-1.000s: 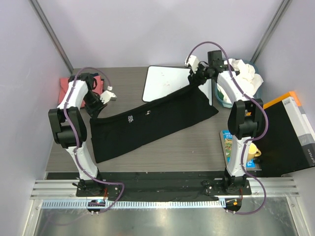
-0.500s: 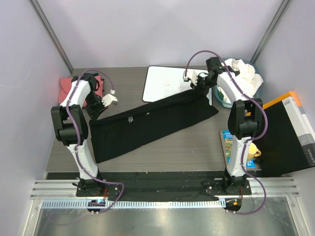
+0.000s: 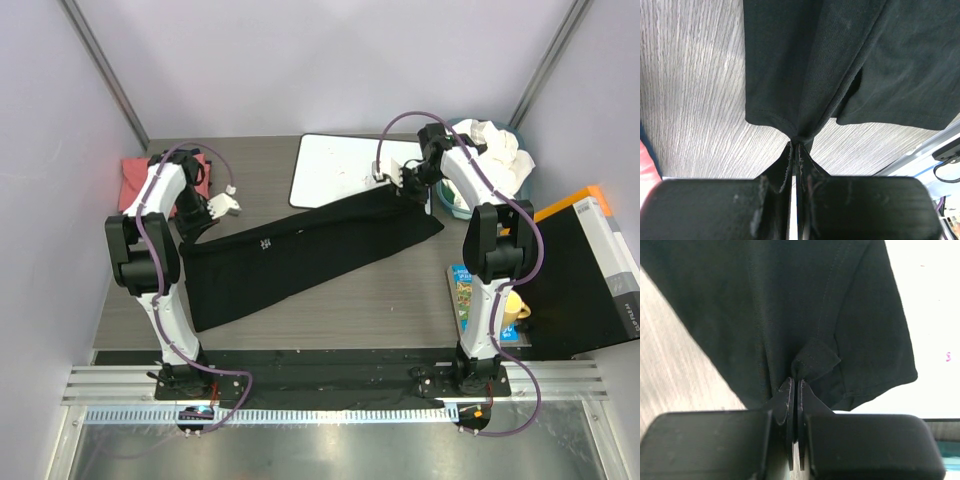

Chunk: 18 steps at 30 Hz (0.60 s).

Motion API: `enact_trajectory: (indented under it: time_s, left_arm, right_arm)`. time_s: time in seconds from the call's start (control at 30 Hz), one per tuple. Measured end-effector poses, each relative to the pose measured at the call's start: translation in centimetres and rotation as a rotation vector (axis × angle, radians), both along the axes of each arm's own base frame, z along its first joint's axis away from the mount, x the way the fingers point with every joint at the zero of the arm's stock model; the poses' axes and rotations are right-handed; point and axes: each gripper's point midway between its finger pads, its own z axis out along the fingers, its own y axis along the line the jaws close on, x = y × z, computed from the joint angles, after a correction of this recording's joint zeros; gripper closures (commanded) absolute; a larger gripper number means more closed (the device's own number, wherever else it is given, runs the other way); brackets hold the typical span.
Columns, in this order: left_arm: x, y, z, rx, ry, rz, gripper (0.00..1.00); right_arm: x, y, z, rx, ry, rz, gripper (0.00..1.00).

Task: Fold and stack the t-shirts
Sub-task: Fold the other side of the tshirt into a rectangle

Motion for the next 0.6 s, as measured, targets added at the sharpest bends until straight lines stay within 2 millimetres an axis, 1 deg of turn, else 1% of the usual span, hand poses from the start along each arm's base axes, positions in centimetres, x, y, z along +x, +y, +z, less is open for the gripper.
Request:
enact_trajectory:
  time_s: [0.23,0.3,0.33,0.37,0.43,0.47,0.57,0.6]
  left_arm:
    - [-0.1,0.0,-0.1,0.01,0.007,-0.034,1.0]
    - [-0.4,-0.1,-0.3,0.013,0.019,-0.043,0.98]
    - [-0.5,-0.2,-0.4,0.015,0.023,-0.046,0.92]
    - [-0.6,-0.3,-0.4,0.016,0.025,-0.049,0.87]
    - [-0.6,-0.5,-0.6,0.017,0.031,-0.055,0.78]
    - [-0.8,-0.6,-0.8,0.02,0.039,-0.059,0.78]
    - [-1.4,-0.5,-1.5,0.047,0.079,-0.075,0.78]
    - [-1.6,-0.4,-1.9,0.057,0.096,-0.079,0.79]
  right_arm:
    - [-1.4,-0.4,-0.3,-0.024,0.04,0.045,0.99]
    - [-1.6,-0.5,-0.4,-0.031,0.044,0.053,0.99]
    - [-1.6,-0.5,-0.4,-0.033,0.044,0.055,0.95]
    - [-1.7,-0.6,-0.4,-0.037,0.046,0.056,0.85]
    - [-1.8,-0.7,-0.4,-0.047,0.049,0.064,0.76]
    - [-2.0,-0.7,-0.4,-0.057,0.051,0.072,0.66]
    - [-2.7,-1.1,-0.3,-0.094,0.065,0.112,0.54]
    - [-3.0,-1.3,-0.3,-0.106,0.072,0.126,0.53]
